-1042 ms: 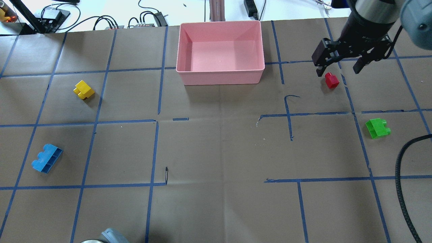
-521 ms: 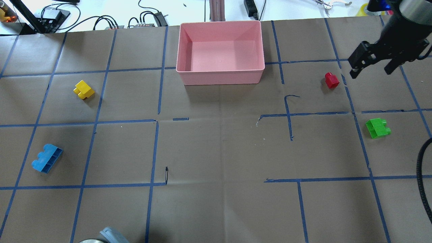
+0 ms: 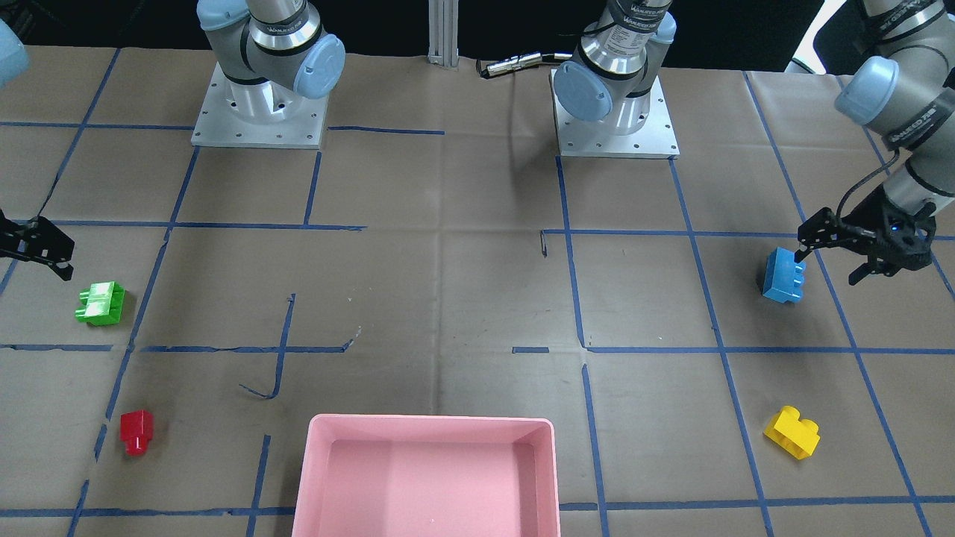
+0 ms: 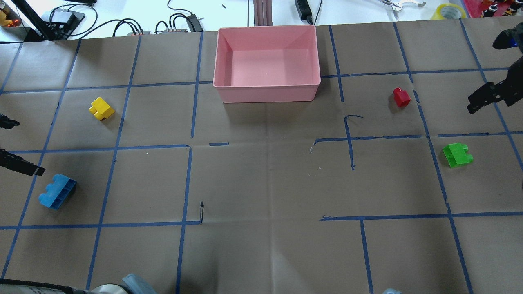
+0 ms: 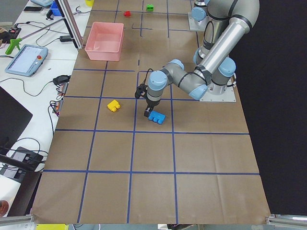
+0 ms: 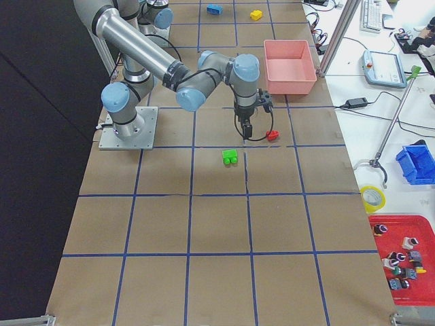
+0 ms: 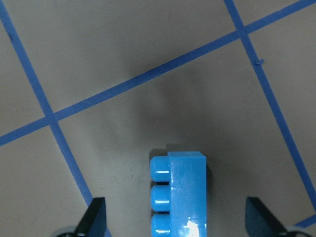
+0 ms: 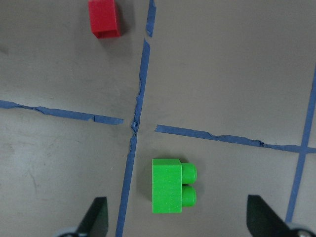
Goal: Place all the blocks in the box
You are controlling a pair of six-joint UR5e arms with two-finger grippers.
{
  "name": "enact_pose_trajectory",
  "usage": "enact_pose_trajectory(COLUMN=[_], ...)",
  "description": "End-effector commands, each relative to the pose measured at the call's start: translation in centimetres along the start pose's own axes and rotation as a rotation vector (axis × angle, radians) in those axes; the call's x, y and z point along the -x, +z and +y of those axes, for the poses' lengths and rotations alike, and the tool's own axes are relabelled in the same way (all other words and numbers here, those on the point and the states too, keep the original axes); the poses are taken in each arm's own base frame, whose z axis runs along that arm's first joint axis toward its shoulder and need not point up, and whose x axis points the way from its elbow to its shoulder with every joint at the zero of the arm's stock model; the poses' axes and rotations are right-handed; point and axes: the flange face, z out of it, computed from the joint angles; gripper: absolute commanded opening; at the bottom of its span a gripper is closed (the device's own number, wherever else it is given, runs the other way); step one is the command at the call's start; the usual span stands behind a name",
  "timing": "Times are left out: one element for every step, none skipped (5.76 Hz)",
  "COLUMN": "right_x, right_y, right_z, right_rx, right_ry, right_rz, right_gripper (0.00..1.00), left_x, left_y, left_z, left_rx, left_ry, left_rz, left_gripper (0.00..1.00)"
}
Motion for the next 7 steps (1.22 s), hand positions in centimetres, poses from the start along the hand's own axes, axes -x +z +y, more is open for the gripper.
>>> enact_pose_trajectory(right_x=[0.1, -0.3, -1.5, -2.2, -2.2, -2.6, -2.8], right_y=[5.7, 7.1, 8.8, 10.1, 10.9, 11.8, 12.6], right_z=[1.5, 1.9, 4.1, 5.5, 5.5, 5.2, 5.1], right_rx=[0.005, 0.01, 0.042, 0.061, 0.07, 0.055, 0.058], right_ry=[0.014, 0.023, 0.066, 0.097, 0.097, 0.097, 0.097], right_rz=[0.006, 0.017, -0.008, -0.028, -0.036, -0.022, -0.023], right_gripper=[1.0, 1.0, 1.0, 1.0, 1.0, 1.0, 1.0], left_x=[-1.2, -1.3, -1.1, -1.1, -1.1, -1.2, -0.7], left_y=[4.4, 4.5, 4.5, 4.5, 4.6, 4.8, 6.3], left_z=[0.9, 1.1, 1.3, 1.3, 1.3, 1.3, 1.4], left_rx=[0.004, 0.008, 0.016, 0.018, 0.016, 0.016, 0.02], left_ry=[0.004, 0.003, 0.008, 0.015, 0.062, 0.105, 0.101], left_rz=[0.035, 0.041, 0.039, 0.038, 0.04, 0.045, 0.063], left_gripper=[0.99, 0.99, 0.99, 0.99, 0.99, 0.99, 0.99])
